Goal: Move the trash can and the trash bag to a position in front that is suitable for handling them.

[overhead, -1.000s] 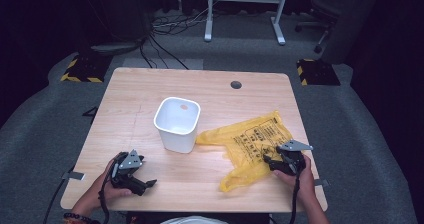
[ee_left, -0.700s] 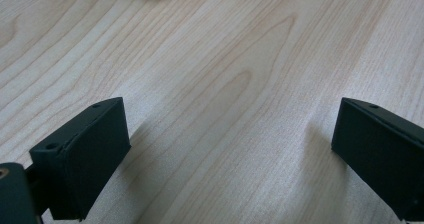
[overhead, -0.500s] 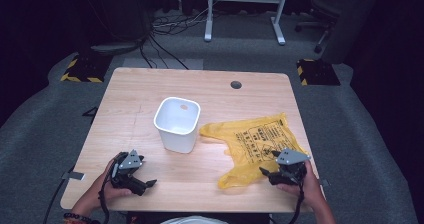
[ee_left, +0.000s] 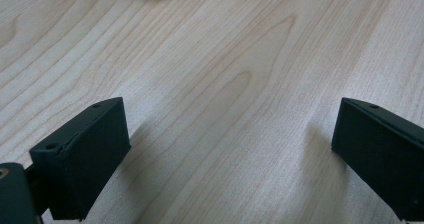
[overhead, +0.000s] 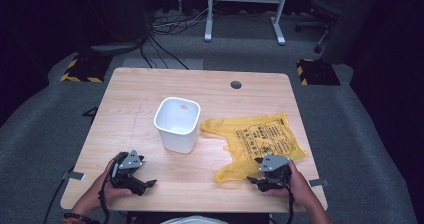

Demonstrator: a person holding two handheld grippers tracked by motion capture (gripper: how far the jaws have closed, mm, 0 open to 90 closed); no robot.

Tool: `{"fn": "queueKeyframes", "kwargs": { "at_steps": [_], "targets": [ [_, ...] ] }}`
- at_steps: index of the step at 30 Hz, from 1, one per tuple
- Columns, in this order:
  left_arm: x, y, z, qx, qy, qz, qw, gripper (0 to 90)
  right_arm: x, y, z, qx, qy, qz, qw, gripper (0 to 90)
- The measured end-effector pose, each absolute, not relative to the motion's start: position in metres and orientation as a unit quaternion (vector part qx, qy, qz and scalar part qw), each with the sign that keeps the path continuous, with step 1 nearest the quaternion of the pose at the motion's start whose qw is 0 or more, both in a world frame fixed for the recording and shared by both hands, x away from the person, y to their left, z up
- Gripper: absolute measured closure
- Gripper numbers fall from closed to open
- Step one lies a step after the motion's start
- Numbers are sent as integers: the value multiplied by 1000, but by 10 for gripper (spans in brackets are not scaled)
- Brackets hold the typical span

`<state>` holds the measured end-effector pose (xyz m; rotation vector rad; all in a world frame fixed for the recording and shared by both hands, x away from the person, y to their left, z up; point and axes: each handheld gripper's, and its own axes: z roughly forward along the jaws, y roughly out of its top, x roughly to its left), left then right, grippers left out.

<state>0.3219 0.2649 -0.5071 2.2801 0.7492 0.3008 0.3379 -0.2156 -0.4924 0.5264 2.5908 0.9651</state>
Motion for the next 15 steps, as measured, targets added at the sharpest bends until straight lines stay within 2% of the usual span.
{"fn": "queueKeyframes", "kwargs": {
  "at_steps": [4, 8, 13, 15],
  "targets": [
    [322, 265, -507, 882, 290, 116, 354, 19, 348, -209, -492, 216, 902, 337, 163, 436],
    [322, 265, -507, 882, 290, 116, 354, 19, 355, -206, -491, 235, 901, 338, 134, 564],
    [322, 265, -507, 882, 290, 116, 353, 19, 370, -204, -490, 265, 894, 331, 145, 755],
    [322, 264, -507, 882, 291, 112, 355, 19, 372, -205, -491, 269, 892, 333, 144, 775]
  ]
}}
